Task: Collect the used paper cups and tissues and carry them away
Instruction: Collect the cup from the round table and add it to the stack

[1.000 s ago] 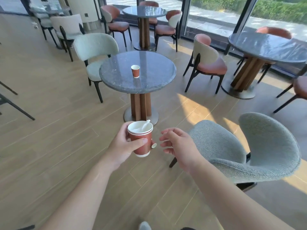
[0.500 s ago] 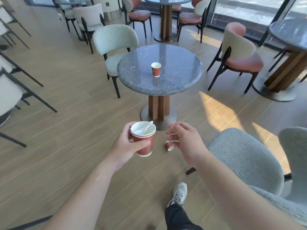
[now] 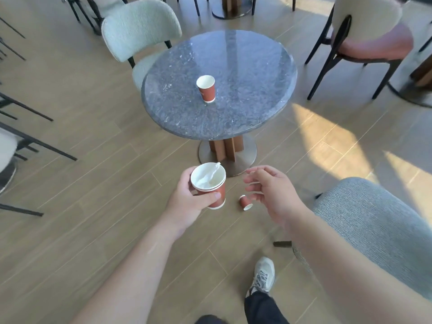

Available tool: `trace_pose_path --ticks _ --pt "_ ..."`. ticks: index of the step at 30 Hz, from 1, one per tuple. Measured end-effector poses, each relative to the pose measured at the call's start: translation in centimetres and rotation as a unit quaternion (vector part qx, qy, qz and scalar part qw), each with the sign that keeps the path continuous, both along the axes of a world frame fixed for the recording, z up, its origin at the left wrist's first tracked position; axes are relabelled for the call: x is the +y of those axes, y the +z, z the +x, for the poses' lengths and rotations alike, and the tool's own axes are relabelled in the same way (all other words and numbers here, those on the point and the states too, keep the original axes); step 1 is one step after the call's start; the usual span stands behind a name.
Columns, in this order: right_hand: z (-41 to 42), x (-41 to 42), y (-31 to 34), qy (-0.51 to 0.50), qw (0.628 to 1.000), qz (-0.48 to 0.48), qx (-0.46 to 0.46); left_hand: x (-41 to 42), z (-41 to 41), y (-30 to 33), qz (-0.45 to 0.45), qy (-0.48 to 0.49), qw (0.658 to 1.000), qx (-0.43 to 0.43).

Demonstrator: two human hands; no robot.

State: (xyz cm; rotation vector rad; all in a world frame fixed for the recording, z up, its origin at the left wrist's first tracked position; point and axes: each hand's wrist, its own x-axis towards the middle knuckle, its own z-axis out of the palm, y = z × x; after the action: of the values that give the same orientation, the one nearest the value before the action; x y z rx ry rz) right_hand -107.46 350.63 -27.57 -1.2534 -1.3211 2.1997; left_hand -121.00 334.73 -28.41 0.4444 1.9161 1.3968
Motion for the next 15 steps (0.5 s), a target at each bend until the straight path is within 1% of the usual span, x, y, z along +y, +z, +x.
trace_pose_path --ticks 9,15 --pt "-3.0 1.9 -4.2 -0.026 0.998 -0.032 -0.042 3.5 -3.8 -4.1 -0.033 -0.022 0.999 -0.011" --pt "-5.1 1.8 -6.5 -0.053 0.996 -0.007 -0.072 4.7 -6.9 -7.6 -0.054 -0.073 0.995 -0.031"
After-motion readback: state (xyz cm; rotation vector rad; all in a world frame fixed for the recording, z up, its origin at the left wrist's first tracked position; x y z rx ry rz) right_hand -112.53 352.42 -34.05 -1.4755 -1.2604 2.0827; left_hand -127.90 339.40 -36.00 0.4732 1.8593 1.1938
